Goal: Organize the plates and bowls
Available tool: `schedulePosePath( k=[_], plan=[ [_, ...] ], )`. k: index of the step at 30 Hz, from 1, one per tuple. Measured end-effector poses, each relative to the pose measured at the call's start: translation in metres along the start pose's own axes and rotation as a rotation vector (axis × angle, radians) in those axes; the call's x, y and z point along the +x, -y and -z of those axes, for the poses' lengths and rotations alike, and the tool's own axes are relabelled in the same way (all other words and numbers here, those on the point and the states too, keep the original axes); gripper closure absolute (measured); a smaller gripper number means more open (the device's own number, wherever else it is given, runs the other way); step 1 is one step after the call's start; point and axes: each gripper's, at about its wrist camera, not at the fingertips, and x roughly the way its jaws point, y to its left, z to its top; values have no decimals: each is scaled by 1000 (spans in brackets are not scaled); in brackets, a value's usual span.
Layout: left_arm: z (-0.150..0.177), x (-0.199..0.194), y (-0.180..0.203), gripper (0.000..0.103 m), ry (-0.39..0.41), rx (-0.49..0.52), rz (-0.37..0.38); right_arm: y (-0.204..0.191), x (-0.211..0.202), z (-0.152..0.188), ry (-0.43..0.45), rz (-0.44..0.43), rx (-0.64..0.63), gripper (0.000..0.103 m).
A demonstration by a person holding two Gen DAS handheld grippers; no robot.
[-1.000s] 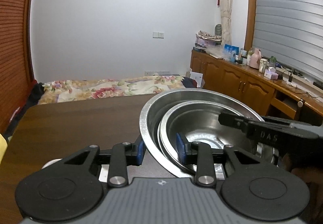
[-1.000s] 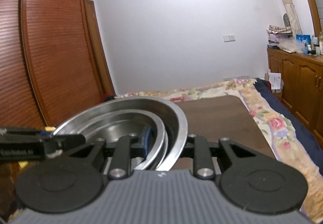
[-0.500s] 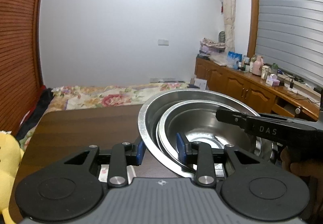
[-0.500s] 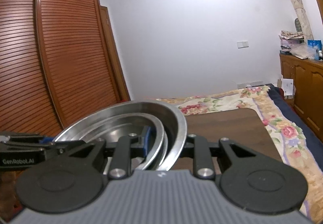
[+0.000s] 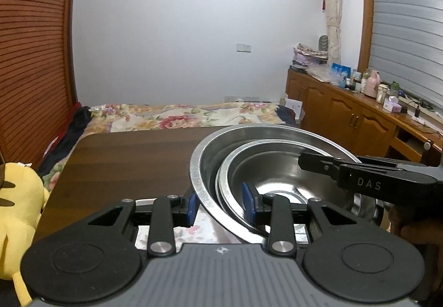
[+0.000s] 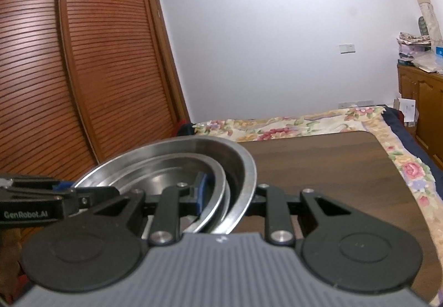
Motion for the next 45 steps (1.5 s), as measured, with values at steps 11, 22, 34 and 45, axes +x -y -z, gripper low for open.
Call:
schedulePosePath(
  k=[11,22,34,45],
  plan=[
    [4,10,-26,67,8,-8,-25,-12,22,8,-14,-51,-30,76],
    [16,24,-53,66,-22,-23,6,-20,33,9,-12,-84,-26,76],
    [29,28,-76,65,-54,-34,-46,-41,59,24,-70,-107,-38,76],
    [44,32,-89,65,-85,-66,-66,-51,67,40,-108,-131,-53,76]
  ],
)
